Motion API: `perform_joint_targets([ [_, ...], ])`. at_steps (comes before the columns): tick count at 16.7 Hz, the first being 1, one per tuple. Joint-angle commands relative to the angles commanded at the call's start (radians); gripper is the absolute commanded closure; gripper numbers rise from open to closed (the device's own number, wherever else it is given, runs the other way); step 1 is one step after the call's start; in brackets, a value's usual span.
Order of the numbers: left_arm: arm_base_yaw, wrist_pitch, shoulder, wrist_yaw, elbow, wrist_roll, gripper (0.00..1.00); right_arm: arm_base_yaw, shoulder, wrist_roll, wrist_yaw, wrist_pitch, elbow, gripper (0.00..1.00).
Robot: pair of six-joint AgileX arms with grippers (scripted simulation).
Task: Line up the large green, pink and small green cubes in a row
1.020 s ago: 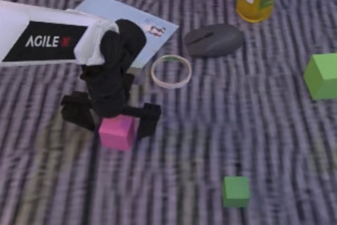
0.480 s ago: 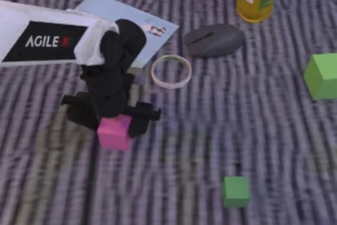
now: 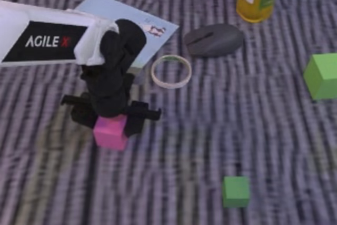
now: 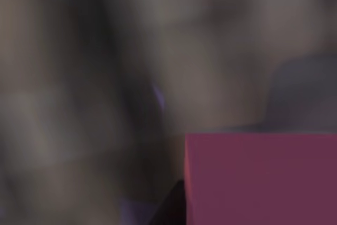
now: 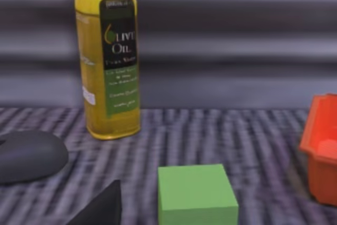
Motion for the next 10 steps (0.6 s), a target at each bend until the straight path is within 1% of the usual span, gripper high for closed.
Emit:
perform_joint_targets([
  [7,0.001,-0.013,-0.024,-0.005,0.011,0.004,1.0,0.0,0.0,0.0,0.0,0.0,0.0,0.0],
  [10,0.006,-0.085,-0.049,-0.007,0.058,0.002,1.0,0.0,0.0,0.0,0.0,0.0,0.0,0.0],
])
